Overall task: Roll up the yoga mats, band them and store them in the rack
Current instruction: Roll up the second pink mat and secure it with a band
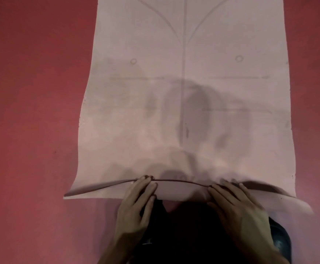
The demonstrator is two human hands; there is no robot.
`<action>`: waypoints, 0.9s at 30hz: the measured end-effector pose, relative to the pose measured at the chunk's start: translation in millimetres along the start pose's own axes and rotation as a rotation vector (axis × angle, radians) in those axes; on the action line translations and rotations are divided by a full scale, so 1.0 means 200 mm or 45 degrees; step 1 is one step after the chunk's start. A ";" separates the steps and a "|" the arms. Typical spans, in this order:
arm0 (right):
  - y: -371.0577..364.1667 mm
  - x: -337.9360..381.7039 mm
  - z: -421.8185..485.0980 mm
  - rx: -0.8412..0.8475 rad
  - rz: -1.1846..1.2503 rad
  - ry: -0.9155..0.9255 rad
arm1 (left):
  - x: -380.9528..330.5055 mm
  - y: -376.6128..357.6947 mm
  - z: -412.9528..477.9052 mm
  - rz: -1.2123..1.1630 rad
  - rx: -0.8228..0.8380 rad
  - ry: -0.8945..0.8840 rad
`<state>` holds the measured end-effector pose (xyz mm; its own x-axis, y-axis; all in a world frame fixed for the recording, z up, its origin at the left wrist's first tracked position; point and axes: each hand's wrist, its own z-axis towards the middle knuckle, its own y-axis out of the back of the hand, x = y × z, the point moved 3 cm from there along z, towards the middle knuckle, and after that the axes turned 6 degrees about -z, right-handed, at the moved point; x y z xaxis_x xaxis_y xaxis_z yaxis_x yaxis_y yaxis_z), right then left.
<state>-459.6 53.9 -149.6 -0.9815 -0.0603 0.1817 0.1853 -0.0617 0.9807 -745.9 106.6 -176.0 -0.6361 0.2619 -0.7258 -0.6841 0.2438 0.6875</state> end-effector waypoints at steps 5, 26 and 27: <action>-0.03 0.02 -0.02 0.090 0.035 -0.025 | 0.01 0.03 0.00 0.005 -0.021 0.038; -0.07 -0.04 -0.07 0.191 -0.002 -0.003 | -0.04 0.02 0.11 0.291 0.154 0.071; -0.07 -0.04 -0.05 0.194 -0.011 -0.001 | -0.04 0.03 0.12 0.318 0.172 0.091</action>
<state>-453.5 45.2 -166.2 -0.9830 -0.0593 0.1735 0.1678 0.0894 0.9818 -736.3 128.3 -166.8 -0.8056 0.2642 -0.5303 -0.4526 0.3033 0.8386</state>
